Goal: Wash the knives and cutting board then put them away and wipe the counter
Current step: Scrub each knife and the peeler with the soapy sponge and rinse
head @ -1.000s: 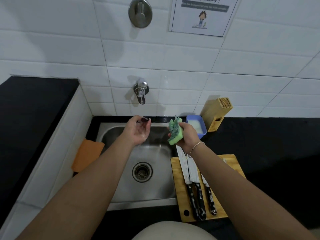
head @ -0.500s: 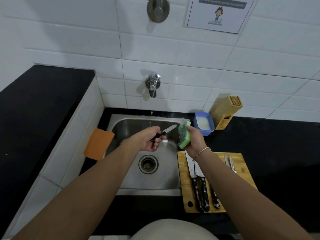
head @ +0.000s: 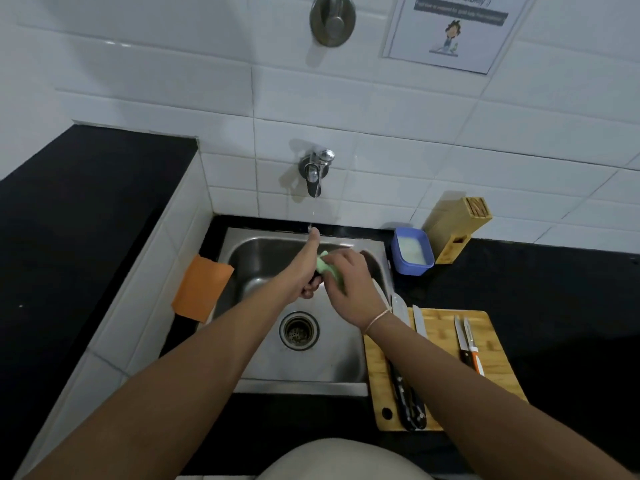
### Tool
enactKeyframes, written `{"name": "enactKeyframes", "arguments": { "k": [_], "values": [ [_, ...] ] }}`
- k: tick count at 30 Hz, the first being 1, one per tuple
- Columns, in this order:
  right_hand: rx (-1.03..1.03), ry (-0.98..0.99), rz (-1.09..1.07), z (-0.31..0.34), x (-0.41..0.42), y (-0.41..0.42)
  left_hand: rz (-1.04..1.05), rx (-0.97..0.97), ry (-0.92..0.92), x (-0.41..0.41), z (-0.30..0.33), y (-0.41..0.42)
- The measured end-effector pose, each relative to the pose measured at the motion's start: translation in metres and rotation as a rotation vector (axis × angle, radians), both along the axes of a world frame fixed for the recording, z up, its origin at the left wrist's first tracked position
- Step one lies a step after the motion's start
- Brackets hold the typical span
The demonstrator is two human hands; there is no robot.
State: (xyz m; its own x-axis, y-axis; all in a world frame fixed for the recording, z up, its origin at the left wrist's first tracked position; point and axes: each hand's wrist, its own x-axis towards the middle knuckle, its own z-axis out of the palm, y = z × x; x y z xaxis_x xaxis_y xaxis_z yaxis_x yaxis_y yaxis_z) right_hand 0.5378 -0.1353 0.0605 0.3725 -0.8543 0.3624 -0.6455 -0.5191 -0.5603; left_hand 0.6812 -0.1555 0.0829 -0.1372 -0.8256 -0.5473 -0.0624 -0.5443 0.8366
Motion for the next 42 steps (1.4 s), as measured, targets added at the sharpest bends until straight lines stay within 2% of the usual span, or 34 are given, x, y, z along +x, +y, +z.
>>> {"name": "enactKeyframes", "arguments": {
  "k": [5,8,11,13,16,20,23,26,29,31,35,37,42],
  "values": [
    [0.006,0.017,-0.137,0.005,0.013,-0.009,0.034,-0.052,0.064,0.005,-0.003,0.003],
    [-0.124,0.103,0.024,0.007,0.022,0.002,0.096,-0.074,0.095,0.013,-0.005,-0.003],
    [-0.236,0.174,0.115,0.002,0.004,0.002,-0.006,-0.119,0.104,0.02,-0.01,-0.001],
    [-0.227,0.172,0.02,0.0,-0.009,-0.002,-0.086,-0.138,0.097,0.017,-0.013,0.005],
    [-0.197,0.131,-0.11,0.002,-0.008,-0.004,-0.085,-0.144,0.127,0.012,-0.014,0.007],
    [-0.288,0.166,0.159,0.006,0.005,0.001,0.054,-0.162,0.168,0.014,-0.01,0.001],
    [-0.328,0.13,0.21,0.008,-0.009,-0.013,-0.023,-0.184,0.161,0.016,-0.011,0.001],
    [-0.284,0.102,0.101,0.005,-0.039,-0.041,-0.077,-0.238,0.097,0.015,-0.01,0.004],
    [-0.123,0.071,-0.07,0.001,-0.063,-0.065,-0.09,-0.32,-0.033,0.005,-0.006,0.006],
    [-0.061,0.051,-0.104,-0.002,-0.067,-0.069,-0.073,-0.329,-0.104,-0.004,-0.003,0.006],
    [-0.229,0.031,0.205,0.002,-0.063,-0.052,-0.014,-0.29,-0.147,-0.013,0.002,0.012],
    [-0.281,0.029,0.264,0.001,-0.072,-0.058,-0.003,-0.279,-0.152,-0.015,0.003,0.018],
    [-0.031,-0.053,-0.091,-0.002,-0.093,-0.082,0.008,-0.259,-0.177,-0.011,0.006,0.034]
  ]
}}
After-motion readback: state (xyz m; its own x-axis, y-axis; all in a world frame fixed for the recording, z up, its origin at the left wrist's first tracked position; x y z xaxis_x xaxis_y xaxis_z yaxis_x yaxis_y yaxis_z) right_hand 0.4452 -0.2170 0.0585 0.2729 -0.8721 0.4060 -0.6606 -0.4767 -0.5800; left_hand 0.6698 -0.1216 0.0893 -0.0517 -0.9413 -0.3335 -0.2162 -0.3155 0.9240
